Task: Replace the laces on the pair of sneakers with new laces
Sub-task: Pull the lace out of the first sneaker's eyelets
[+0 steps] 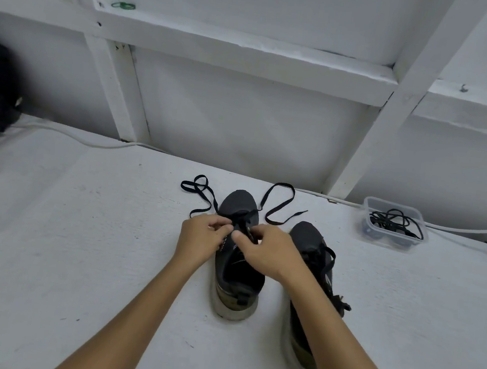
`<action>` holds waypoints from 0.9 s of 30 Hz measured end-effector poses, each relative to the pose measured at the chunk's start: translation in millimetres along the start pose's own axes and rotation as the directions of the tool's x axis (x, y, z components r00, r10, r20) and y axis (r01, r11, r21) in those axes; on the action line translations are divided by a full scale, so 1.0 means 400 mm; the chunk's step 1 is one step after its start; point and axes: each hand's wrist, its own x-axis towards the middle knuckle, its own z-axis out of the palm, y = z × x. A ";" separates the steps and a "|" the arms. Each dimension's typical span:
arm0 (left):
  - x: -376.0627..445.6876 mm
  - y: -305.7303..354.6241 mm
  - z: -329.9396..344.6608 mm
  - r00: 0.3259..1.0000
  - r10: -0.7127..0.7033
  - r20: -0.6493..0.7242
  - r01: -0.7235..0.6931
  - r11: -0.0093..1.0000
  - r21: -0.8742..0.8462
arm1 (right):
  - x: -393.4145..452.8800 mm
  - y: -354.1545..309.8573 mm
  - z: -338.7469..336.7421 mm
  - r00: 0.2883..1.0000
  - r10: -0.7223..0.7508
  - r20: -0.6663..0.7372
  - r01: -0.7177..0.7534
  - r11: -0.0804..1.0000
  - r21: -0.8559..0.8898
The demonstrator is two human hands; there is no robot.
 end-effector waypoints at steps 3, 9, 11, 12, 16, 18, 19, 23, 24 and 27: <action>0.017 0.010 -0.004 0.995 0.090 0.033 -0.093 0.990 0.106 | -0.013 -0.002 0.022 0.999 0.033 -0.014 -0.031 0.993 0.116; 0.053 0.029 -0.016 0.981 0.111 0.156 -0.145 0.963 0.225 | -0.033 0.005 0.066 0.998 0.023 -0.060 -0.004 0.956 0.294; 0.065 0.031 -0.023 0.968 0.120 0.222 -0.180 0.944 0.277 | -0.035 0.009 0.078 0.996 0.011 -0.093 0.018 0.953 0.303; 0.071 0.034 -0.027 0.961 0.117 0.249 -0.191 0.935 0.300 | -0.036 0.011 0.082 0.994 0.010 -0.107 0.024 0.951 0.308; 0.099 0.056 -0.045 0.946 0.090 0.310 -0.194 0.926 0.323 | -0.033 0.011 0.072 0.997 0.009 -0.079 0.015 0.954 0.299; 0.101 0.064 -0.049 0.944 0.062 0.324 -0.160 0.944 0.288 | -0.031 0.010 0.057 0.999 0.011 -0.034 -0.001 0.962 0.273; 0.099 0.063 -0.050 0.947 0.049 0.319 -0.139 0.954 0.267 | -0.029 0.010 0.048 1.000 0.015 -0.012 -0.011 0.967 0.255; 0.067 0.040 -0.057 0.971 0.036 0.238 -0.082 0.979 0.185 | -0.021 0.011 0.011 0.998 0.020 0.053 -0.029 0.983 0.181; 0.056 0.031 -0.055 0.974 0.044 0.223 -0.082 0.983 0.167 | -0.019 0.011 0.006 0.998 0.015 0.063 -0.025 0.987 0.160; 0.038 0.002 -0.040 0.981 0.115 0.155 -0.138 0.979 0.149 | -0.015 0.013 0.005 0.996 0.014 0.086 -0.026 0.991 0.135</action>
